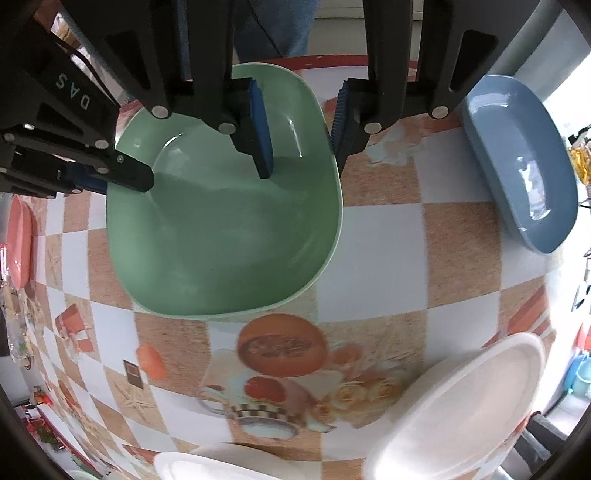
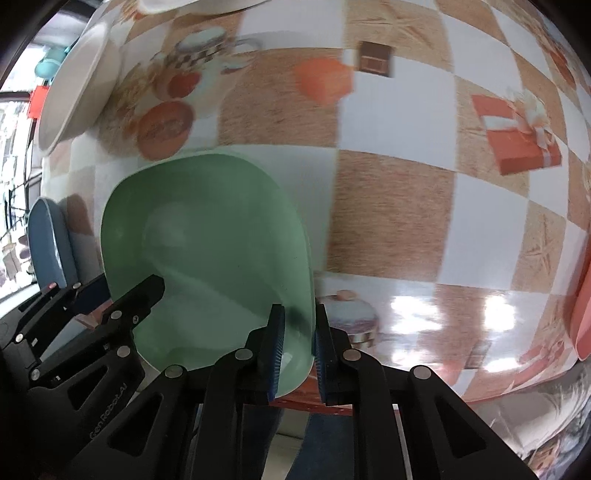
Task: Organize plates and bowls
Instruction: 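Lift the green plate and lower it onto the blue plate, then open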
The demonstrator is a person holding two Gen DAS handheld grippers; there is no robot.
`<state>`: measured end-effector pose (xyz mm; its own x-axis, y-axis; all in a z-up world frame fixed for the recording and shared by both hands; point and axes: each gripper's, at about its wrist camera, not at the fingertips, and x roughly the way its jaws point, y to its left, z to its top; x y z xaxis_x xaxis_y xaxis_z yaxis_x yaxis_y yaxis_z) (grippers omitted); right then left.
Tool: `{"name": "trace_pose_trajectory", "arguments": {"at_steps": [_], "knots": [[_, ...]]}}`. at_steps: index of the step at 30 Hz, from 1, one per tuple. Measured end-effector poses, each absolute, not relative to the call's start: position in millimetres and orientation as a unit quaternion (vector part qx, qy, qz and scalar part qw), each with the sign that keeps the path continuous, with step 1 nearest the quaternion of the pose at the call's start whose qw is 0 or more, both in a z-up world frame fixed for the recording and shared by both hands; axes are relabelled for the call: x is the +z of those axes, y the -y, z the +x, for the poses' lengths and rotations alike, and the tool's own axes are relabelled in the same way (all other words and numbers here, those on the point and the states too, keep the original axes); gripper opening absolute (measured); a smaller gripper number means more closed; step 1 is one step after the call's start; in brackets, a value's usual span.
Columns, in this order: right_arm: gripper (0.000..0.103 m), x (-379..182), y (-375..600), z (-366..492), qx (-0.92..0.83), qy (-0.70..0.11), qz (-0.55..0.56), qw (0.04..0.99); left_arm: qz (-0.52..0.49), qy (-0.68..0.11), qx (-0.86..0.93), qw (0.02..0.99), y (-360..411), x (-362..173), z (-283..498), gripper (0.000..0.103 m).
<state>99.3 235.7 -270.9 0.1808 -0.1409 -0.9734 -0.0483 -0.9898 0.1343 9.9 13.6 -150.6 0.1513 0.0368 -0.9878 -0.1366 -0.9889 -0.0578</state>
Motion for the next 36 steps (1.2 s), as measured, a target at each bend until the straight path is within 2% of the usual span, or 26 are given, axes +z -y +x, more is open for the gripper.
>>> {"name": "trace_pose_trajectory", "arguments": {"at_steps": [13,18,22,36], "knots": [[0.017,-252.7,-162.0,106.7,-0.633,0.061,0.769,0.064,-0.748,-0.032,0.661,0.048,42.9,-153.7,18.8,0.033],[0.017,-243.1,-138.3,105.8,-0.63,0.067,0.771,0.062,-0.743,-0.032,0.666,0.055,32.7,-153.9,34.5,0.033],[0.017,-230.6,-126.2,108.6,-0.626,0.068,0.775,0.062,-0.745,-0.025,0.665,0.054,52.8,-146.9,32.4,0.033],[0.017,-121.2,-64.9,89.7,-0.64,0.042,0.762,0.088,-0.713,0.005,0.701,0.021,84.8,-107.6,35.1,0.033]]}}
